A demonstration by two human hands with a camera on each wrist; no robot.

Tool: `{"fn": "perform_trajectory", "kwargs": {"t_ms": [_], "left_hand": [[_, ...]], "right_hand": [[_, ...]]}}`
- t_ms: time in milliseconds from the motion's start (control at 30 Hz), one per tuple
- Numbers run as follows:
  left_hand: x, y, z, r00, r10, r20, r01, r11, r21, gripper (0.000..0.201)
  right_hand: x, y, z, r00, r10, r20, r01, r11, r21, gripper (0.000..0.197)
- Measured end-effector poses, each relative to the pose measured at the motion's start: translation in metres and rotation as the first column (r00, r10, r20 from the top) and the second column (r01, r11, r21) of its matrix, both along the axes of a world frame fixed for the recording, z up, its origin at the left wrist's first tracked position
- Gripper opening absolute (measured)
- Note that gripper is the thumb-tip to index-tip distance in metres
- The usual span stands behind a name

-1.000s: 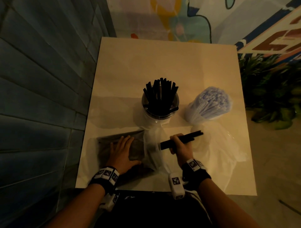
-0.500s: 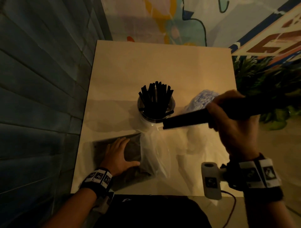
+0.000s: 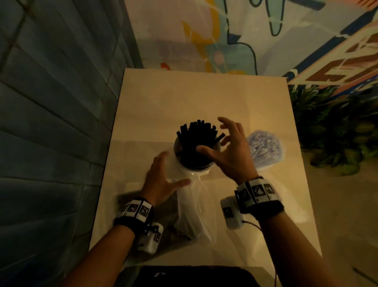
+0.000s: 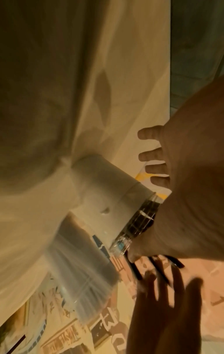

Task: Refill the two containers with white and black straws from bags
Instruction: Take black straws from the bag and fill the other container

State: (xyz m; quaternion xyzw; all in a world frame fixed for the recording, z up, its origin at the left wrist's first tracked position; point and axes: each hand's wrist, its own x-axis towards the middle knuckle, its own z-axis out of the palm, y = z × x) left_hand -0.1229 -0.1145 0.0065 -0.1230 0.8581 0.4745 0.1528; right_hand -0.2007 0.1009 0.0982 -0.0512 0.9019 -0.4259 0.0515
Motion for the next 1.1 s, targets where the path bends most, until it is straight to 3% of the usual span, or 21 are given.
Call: {"fn": "perform_trajectory", "kwargs": {"t_ms": [133, 300, 500, 700, 767, 867, 967, 1033, 1100], "left_hand": [[-0.029, 0.003, 0.002, 0.999, -0.034, -0.008, 0.034, 0.999, 0.041, 0.122], [-0.056, 0.007, 0.003, 0.994, -0.106, -0.040, 0.110, 0.985, 0.135, 0.121], [-0.085, 0.002, 0.000, 0.987, -0.147, -0.069, 0.156, 0.977, 0.145, 0.111], [-0.115, 0.001, 0.003, 0.934, -0.308, -0.180, 0.322, 0.945, 0.057, 0.102], [-0.121, 0.003, 0.000, 0.925, -0.329, -0.189, 0.343, 0.938, 0.049, 0.099], [-0.126, 0.005, -0.002, 0.920, -0.323, -0.221, 0.349, 0.933, 0.087, 0.088], [-0.129, 0.009, 0.004, 0.908, -0.301, -0.292, 0.346, 0.931, 0.119, 0.073], [-0.131, 0.013, 0.011, 0.917, -0.249, -0.312, 0.312, 0.934, 0.174, 0.066], [-0.133, 0.015, 0.016, 0.945, -0.204, -0.257, 0.258, 0.946, 0.197, 0.056]], "right_hand": [[0.030, 0.018, -0.017, 0.998, -0.044, -0.045, 0.046, 0.998, 0.041, 0.105], [0.050, 0.016, -0.051, 0.994, -0.074, 0.076, 0.067, 0.994, 0.091, 0.113], [0.011, -0.003, -0.053, 0.990, 0.004, 0.144, -0.021, 0.993, 0.116, 0.110], [-0.030, -0.006, -0.044, 0.972, 0.119, 0.203, -0.158, 0.969, 0.189, 0.115], [-0.040, -0.007, -0.045, 0.966, 0.157, 0.206, -0.204, 0.951, 0.234, 0.105], [-0.051, -0.007, -0.044, 0.956, 0.219, 0.193, -0.265, 0.929, 0.258, 0.062], [-0.058, -0.005, -0.038, 0.951, 0.272, 0.143, -0.295, 0.940, 0.172, 0.028], [-0.064, -0.004, -0.030, 0.959, 0.250, 0.134, -0.266, 0.957, 0.118, 0.023], [-0.067, -0.003, -0.024, 0.966, 0.203, 0.157, -0.219, 0.971, 0.095, 0.034]]}}
